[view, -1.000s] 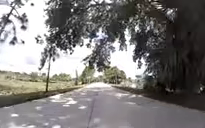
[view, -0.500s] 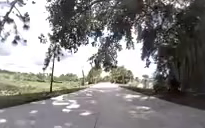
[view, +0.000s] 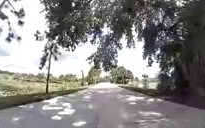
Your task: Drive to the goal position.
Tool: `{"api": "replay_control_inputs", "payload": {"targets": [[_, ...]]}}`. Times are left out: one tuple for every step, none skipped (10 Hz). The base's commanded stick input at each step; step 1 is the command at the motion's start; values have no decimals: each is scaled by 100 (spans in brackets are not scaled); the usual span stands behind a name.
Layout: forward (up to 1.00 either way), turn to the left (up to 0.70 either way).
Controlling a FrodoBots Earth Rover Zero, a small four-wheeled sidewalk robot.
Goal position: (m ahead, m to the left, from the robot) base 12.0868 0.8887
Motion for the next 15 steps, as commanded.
{"api": "replay_control_inputs", "payload": {"targets": [[70,0],[70,0],[70,0],[70,0],[70,0],[70,0],[70,0],[70,0],[70,0],[70,0],[70,0],[70,0],[70,0],[70,0],[70,0]]}}
